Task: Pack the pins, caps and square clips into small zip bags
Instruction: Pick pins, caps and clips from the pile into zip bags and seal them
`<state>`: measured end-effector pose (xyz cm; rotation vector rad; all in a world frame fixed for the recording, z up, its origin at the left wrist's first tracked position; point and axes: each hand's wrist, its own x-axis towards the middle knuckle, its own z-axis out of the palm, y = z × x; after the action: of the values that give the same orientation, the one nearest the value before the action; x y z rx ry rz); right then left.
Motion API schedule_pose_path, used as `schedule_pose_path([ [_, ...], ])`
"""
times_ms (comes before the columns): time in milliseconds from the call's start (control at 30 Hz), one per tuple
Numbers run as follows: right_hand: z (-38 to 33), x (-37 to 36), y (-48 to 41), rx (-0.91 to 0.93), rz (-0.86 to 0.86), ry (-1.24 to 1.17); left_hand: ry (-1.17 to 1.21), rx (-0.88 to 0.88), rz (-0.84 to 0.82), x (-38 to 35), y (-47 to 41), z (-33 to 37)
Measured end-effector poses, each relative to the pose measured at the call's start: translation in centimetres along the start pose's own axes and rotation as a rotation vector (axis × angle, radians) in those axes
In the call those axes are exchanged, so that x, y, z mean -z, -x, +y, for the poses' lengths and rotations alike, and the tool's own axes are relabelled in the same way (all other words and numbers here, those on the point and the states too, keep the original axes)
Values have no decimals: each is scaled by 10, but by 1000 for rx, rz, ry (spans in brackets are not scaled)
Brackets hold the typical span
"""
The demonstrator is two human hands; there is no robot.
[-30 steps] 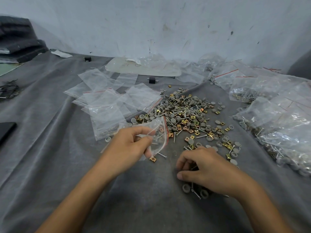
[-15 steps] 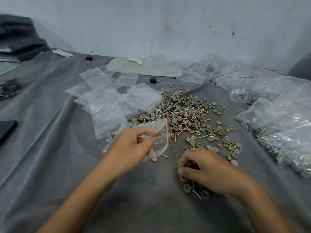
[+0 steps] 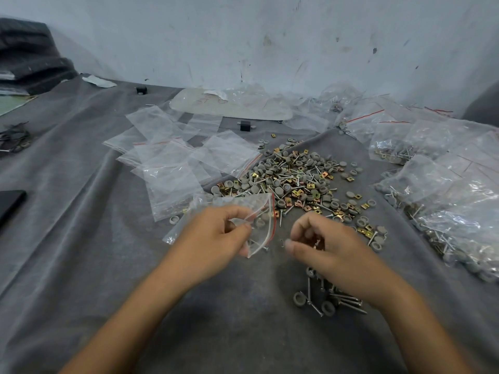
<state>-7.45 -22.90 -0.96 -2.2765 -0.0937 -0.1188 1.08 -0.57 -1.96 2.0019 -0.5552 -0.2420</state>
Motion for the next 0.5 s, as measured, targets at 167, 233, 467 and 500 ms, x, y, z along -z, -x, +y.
schedule_pose_path([
  [167, -12, -19, -13, 35, 133, -183, -75, -24, -48, -1, 1, 1],
  [233, -16, -26, -17, 9, 149, -183, -68, -25, -48, 0, 1, 1],
  [467, -10, 4, 1, 1, -101, -66, 39, -3, 6, 4, -2, 4],
  [500, -9, 8, 4, -25, -178, 3, 52, 0, 8, 5, -2, 4],
])
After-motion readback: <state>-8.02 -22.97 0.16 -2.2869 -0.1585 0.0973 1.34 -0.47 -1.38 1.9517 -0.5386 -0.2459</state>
